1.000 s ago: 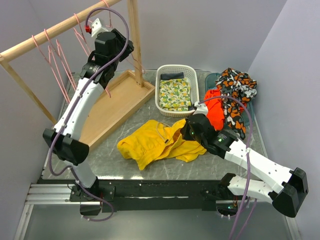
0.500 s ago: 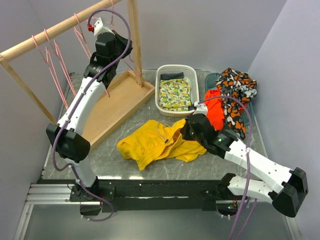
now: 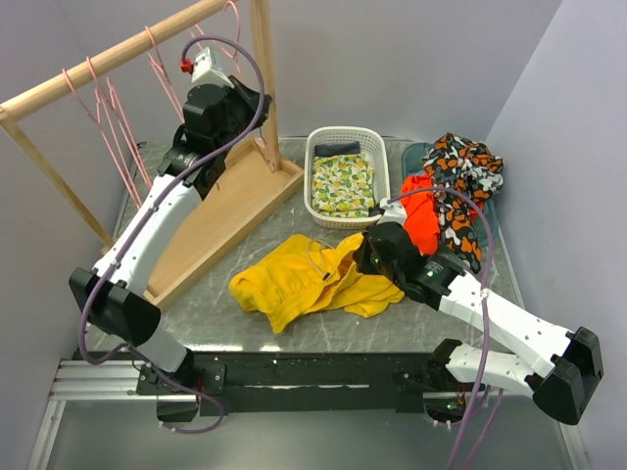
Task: Place the shorts on the hanger
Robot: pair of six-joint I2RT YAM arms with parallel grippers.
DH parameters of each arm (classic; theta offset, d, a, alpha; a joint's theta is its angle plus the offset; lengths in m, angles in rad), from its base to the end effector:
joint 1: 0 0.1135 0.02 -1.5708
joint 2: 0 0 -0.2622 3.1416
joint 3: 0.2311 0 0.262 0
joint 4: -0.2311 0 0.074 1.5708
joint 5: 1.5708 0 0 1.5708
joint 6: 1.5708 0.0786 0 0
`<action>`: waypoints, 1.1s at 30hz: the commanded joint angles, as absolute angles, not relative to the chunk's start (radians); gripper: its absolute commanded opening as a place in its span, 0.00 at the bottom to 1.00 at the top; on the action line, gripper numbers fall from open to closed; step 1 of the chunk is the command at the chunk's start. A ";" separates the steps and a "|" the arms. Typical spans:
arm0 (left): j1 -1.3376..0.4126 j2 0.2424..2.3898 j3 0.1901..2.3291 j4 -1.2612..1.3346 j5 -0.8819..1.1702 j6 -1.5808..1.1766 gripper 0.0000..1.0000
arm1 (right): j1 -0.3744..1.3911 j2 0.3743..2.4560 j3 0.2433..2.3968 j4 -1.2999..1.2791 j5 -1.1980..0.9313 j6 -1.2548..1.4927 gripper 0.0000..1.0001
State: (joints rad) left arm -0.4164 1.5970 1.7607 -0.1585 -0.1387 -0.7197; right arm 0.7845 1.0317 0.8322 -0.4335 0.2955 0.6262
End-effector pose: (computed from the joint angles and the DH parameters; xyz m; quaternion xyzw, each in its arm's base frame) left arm 0.3890 -0.1602 0.4772 -0.1548 0.6881 -0.3393 0.6225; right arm 0.2055 0.1728 0.2585 -0.0034 0.8848 0.1898 0.4255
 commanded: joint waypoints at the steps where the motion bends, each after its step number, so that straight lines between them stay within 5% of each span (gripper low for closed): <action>1: -0.448 1.500 1.697 -0.109 -0.048 -0.667 0.01 | 0.776 1.025 0.868 -0.388 0.331 0.611 0.00; 8: -0.541 1.344 1.502 -0.186 0.156 -0.629 0.01 | 0.779 1.003 0.856 -0.411 0.367 0.595 0.00; 21: -0.696 0.728 0.996 -0.432 0.506 -0.686 0.01 | 0.776 1.087 0.902 -0.515 0.442 0.492 0.00; 33: -0.706 0.610 0.859 -0.620 0.758 -0.687 0.01 | 0.746 1.138 0.973 -0.548 0.442 0.454 0.00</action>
